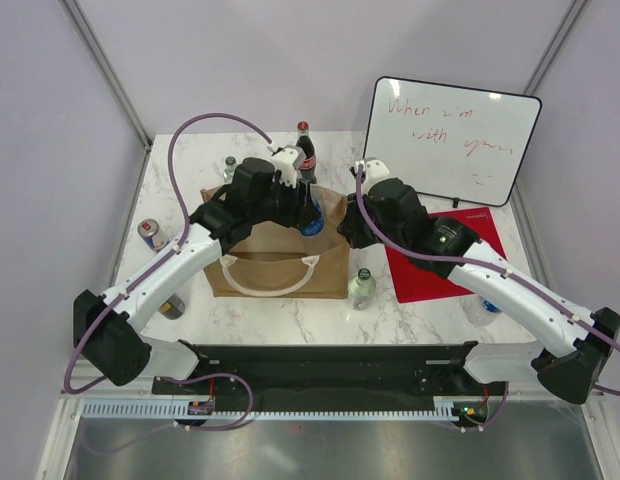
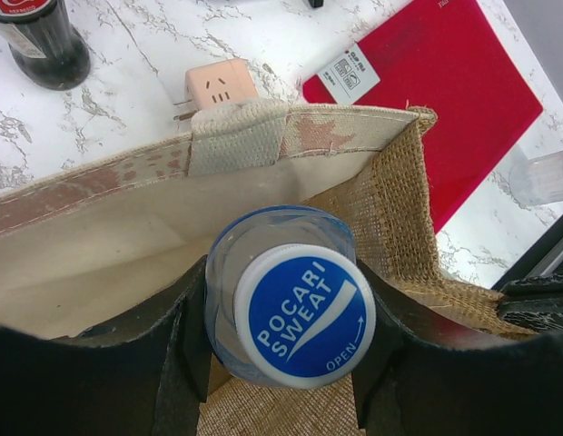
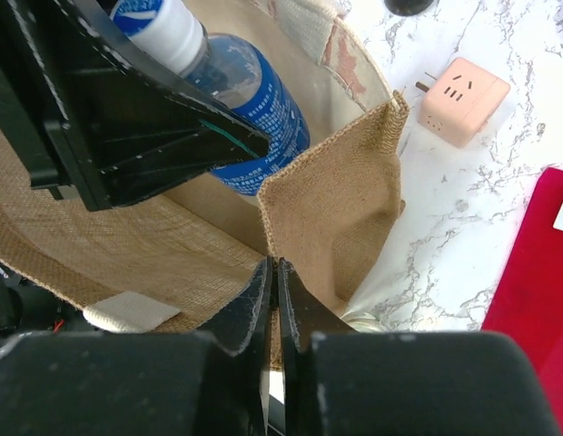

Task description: Place the beverage into the canvas bag

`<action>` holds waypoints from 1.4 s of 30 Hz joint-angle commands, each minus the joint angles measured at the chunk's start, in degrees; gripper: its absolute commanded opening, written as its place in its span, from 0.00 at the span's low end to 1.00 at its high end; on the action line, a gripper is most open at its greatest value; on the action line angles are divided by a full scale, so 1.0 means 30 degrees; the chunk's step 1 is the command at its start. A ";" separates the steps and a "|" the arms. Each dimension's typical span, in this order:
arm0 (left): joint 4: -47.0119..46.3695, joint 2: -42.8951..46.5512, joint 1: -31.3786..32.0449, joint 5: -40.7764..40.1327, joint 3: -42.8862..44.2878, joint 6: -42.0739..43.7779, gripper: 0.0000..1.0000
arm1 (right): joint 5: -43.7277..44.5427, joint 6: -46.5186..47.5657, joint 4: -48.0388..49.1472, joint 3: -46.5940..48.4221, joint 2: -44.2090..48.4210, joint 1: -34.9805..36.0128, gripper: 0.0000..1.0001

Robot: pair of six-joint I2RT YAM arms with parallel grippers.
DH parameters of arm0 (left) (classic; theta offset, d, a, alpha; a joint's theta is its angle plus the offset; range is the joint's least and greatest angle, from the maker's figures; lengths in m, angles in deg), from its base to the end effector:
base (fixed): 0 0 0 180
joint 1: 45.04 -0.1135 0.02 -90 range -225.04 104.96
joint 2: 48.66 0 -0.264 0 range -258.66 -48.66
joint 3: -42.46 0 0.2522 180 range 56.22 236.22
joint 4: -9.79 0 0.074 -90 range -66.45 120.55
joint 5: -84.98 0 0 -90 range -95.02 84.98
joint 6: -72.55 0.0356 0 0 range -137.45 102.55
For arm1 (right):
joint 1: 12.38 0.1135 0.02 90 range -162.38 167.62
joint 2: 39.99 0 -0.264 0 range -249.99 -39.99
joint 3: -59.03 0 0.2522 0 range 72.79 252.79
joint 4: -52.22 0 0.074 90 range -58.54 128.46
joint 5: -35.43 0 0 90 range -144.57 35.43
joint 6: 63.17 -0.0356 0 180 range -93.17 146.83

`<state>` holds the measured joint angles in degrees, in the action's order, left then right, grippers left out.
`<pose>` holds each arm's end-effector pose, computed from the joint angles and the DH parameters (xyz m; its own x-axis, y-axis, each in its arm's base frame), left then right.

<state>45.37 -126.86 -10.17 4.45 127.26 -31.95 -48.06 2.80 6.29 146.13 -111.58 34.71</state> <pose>0.2526 -0.1832 0.3480 -0.5556 0.0862 -0.8270 0.5608 0.7732 -0.2962 0.1895 0.1979 0.3761 -0.5841 -0.0341 -0.8110 -0.4635 0.8343 0.2987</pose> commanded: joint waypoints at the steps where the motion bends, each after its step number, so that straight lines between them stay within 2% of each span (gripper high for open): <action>1: -0.3144 0.0518 0.0358 0.0064 0.0049 -0.0147 0.02 | 0.0879 -0.0163 0.0526 -0.0013 0.0016 0.0269 0.06; 4: -0.3553 0.0518 0.0533 0.0240 -0.0302 -0.0117 0.02 | 0.1201 -0.0338 0.0555 -0.0189 0.0133 0.0445 0.00; 22: -0.5984 -0.0273 0.1588 -0.0668 -0.2792 0.0410 0.02 | 0.1319 -0.0603 0.1462 -0.1038 0.0515 0.0944 0.00; 32: -0.6191 -0.0918 0.2233 -0.1312 -0.3291 0.0469 0.03 | 0.1437 -0.0749 0.1580 -0.1185 0.0573 0.1031 0.00; 36: -0.6220 -0.0830 0.2292 -0.1430 -0.3554 0.0440 0.22 | 0.1465 -0.0720 0.1697 -0.1302 0.0661 0.1032 0.00; 42: -0.6161 -0.0391 0.2292 -0.1371 -0.3935 0.0176 0.38 | 0.1436 -0.0690 0.1785 -0.1361 0.0515 0.1032 0.00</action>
<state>34.88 -130.53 -4.16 -1.05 115.13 -30.59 -44.46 1.12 10.73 142.94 -110.43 37.40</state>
